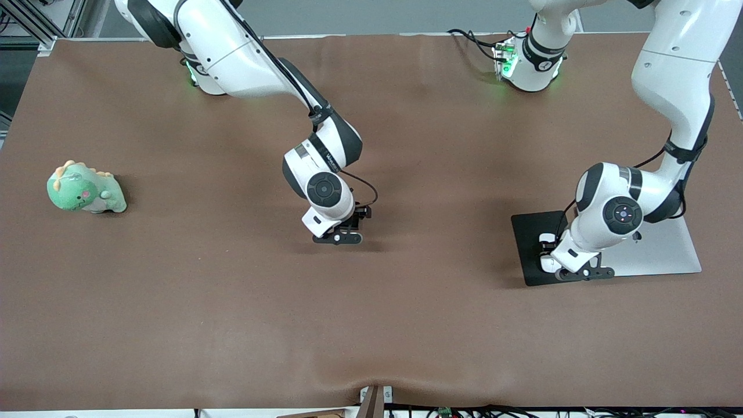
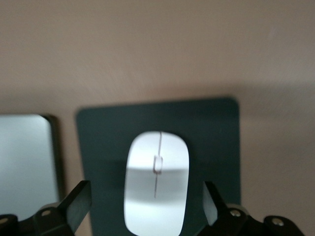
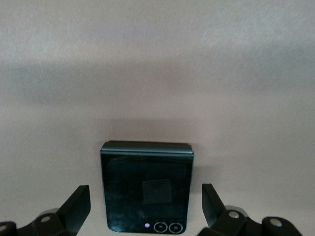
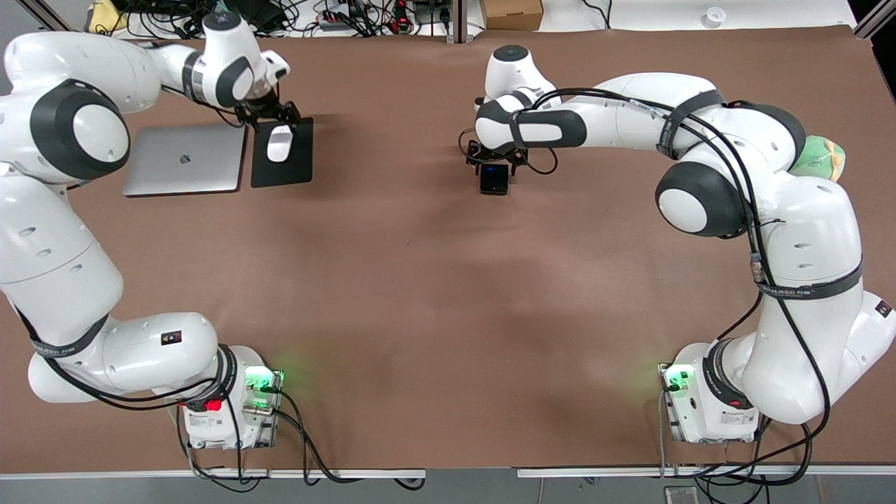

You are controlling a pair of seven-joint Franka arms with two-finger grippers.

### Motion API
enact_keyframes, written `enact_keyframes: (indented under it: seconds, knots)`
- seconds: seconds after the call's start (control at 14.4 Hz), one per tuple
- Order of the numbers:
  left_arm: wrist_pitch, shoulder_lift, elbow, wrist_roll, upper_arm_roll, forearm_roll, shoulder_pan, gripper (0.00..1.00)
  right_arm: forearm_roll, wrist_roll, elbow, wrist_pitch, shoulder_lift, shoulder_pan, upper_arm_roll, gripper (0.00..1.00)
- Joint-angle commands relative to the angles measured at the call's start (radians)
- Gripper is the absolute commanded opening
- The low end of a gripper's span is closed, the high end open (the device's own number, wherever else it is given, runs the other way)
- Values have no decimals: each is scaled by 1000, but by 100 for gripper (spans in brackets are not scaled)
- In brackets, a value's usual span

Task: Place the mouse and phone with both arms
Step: 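Lower the mouse onto the pad while the right gripper grasps the phone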

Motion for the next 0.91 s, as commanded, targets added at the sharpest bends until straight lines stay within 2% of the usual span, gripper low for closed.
enact_keyframes:
  seconds: [0.0, 0.14, 0.42, 0.49, 0.56, 0.63, 0.7, 0.84]
  knots:
    - [-75, -141, 35, -2, -15, -49, 24, 100, 17, 24, 26, -7, 19, 13, -5, 100]
    - [-179, -206, 105, 3, -16, -77, 44, 100, 14, 31, 26, -1, 30, 22, -7, 100]
    - [-490, -290, 285, 3, -28, -158, 42, 100, 11, 52, 26, 31, 45, 34, -7, 100]
    - [-558, -302, 323, 4, -35, -181, 44, 100, 7, 51, 27, 30, 45, 34, -7, 87]
    - [-612, -322, 345, 9, -36, -203, 44, 100, 1, 38, 39, 27, 44, 43, -10, 53]
    - [-644, -347, 359, 25, -36, -214, 42, 100, -3, 46, 64, 11, 44, 45, -11, 4]
    - [-672, -382, 359, 62, -38, -215, 41, 100, -6, 46, 82, -16, 42, 43, -13, 0]
    - [-735, -428, 362, 136, -38, -224, 42, 100, -7, 44, 131, -123, 36, 24, -16, 0]
